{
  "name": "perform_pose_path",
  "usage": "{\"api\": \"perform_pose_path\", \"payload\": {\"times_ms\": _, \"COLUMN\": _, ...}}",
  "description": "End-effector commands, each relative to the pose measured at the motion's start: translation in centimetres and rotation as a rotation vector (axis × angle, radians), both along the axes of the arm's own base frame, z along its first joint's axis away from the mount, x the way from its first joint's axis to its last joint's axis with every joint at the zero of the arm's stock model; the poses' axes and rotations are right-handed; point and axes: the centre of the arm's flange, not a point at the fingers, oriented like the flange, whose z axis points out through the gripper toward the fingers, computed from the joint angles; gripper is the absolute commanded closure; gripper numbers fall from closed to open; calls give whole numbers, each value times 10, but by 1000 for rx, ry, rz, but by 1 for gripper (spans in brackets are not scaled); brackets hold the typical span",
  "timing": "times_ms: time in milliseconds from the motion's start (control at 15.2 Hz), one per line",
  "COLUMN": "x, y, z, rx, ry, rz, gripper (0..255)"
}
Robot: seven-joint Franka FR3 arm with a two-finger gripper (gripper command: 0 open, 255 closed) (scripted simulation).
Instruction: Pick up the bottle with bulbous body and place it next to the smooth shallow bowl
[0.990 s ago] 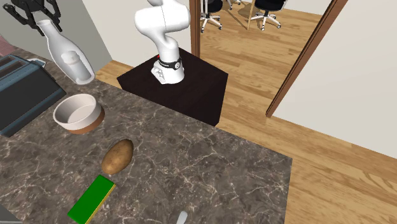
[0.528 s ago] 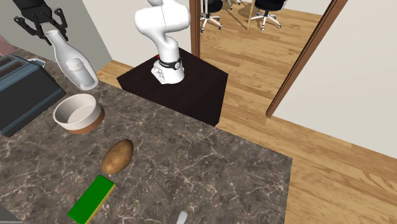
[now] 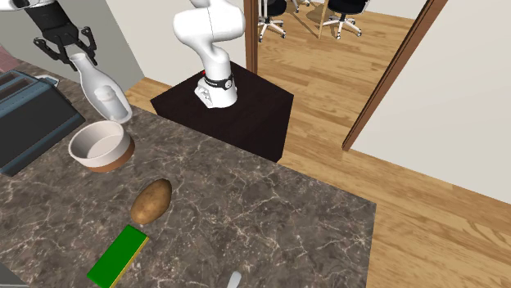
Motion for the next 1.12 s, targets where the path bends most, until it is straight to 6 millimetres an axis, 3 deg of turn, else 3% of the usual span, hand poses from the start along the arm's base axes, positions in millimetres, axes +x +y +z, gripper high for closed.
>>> {"api": "perform_pose_path", "payload": {"times_ms": 0, "x": 0, "y": 0, "z": -11, "rx": -1, "ry": 0, "rz": 0, "gripper": 255}}
{"api": "perform_pose_path", "payload": {"times_ms": 198, "x": 0, "y": 0, "z": -24, "rx": -1, "ry": 0, "rz": 0, "gripper": 255}}
{"api": "perform_pose_path", "payload": {"times_ms": 660, "x": 0, "y": 0, "z": -24, "rx": -1, "ry": 0, "rz": 0, "gripper": 255}}
{"api": "perform_pose_path", "payload": {"times_ms": 726, "x": 0, "y": 0, "z": -24, "rx": -1, "ry": 0, "rz": 0, "gripper": 0}}
{"api": "perform_pose_path", "payload": {"times_ms": 1056, "x": 0, "y": 0, "z": -24, "rx": -1, "ry": 0, "rz": 0, "gripper": 0}}
